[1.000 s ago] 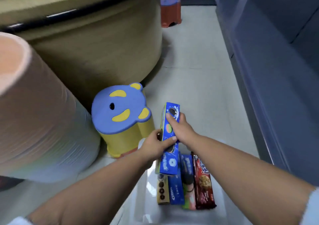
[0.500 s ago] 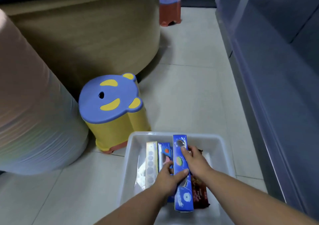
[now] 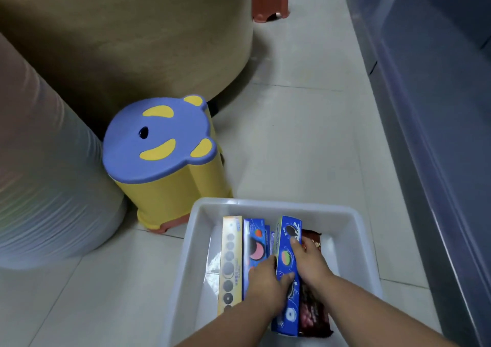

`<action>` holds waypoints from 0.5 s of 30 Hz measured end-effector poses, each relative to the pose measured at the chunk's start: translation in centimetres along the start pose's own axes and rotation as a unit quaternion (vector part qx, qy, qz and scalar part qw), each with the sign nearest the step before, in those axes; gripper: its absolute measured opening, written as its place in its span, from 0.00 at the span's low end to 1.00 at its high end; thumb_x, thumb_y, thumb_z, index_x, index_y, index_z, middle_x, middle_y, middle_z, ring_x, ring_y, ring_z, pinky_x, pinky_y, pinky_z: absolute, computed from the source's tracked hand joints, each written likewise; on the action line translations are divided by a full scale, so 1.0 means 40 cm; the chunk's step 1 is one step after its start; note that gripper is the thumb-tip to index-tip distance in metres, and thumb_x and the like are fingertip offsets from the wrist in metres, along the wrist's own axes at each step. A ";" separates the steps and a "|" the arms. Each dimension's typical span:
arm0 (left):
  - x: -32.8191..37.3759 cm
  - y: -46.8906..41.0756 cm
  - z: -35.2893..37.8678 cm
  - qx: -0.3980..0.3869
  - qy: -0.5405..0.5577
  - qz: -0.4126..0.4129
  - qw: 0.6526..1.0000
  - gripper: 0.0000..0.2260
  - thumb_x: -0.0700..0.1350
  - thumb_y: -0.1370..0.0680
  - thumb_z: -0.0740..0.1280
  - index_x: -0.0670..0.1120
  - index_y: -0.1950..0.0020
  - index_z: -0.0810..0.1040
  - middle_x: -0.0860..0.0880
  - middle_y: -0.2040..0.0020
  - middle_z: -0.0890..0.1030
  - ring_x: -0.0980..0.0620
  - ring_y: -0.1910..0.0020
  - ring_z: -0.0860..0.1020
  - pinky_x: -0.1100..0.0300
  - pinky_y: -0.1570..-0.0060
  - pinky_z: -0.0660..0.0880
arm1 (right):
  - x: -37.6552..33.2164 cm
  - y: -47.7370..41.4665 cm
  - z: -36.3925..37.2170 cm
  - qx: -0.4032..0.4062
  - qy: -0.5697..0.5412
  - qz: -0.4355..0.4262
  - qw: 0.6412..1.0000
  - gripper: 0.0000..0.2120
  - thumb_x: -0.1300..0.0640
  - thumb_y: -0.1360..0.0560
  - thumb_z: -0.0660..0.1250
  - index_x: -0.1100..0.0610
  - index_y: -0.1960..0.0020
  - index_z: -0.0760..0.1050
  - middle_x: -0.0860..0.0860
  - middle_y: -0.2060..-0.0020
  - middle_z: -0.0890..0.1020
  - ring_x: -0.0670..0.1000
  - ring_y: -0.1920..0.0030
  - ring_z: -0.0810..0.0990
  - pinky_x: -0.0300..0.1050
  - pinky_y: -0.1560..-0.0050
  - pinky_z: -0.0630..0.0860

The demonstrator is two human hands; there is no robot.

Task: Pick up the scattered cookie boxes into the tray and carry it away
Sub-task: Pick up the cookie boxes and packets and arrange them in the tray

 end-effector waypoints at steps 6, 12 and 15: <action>0.023 -0.003 -0.014 0.059 -0.362 0.077 0.927 0.27 0.63 0.23 0.45 0.53 0.42 0.78 0.53 0.34 0.72 0.48 0.36 0.69 0.50 0.45 0.73 | 0.024 -0.040 0.002 -0.011 0.120 -0.033 0.992 0.15 0.48 0.21 0.57 0.52 0.38 0.72 0.52 0.45 0.81 0.54 0.47 0.80 0.46 0.46 0.73; -0.015 0.009 0.012 -0.030 -0.441 0.174 0.880 0.31 0.58 0.27 0.61 0.45 0.28 0.66 0.47 0.26 0.67 0.45 0.29 0.68 0.51 0.30 0.62 | 0.034 -0.054 0.041 0.022 0.129 -0.039 0.991 0.12 0.53 0.21 0.57 0.59 0.42 0.72 0.57 0.47 0.80 0.58 0.48 0.78 0.47 0.48 0.73; -0.025 0.035 0.008 -0.070 -0.460 0.212 0.859 0.41 0.66 0.43 0.74 0.47 0.36 0.74 0.51 0.39 0.80 0.56 0.42 0.80 0.67 0.44 0.74 | 0.026 -0.050 0.047 0.043 0.111 -0.056 0.991 0.13 0.54 0.20 0.56 0.58 0.40 0.71 0.57 0.47 0.79 0.57 0.48 0.78 0.49 0.47 0.74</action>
Point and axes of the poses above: each hand's wrist, its own y-axis away from the middle knuckle, its own z-axis out of the palm, x = y × z, the point moved 10 cm from there along -y, towards the middle knuckle
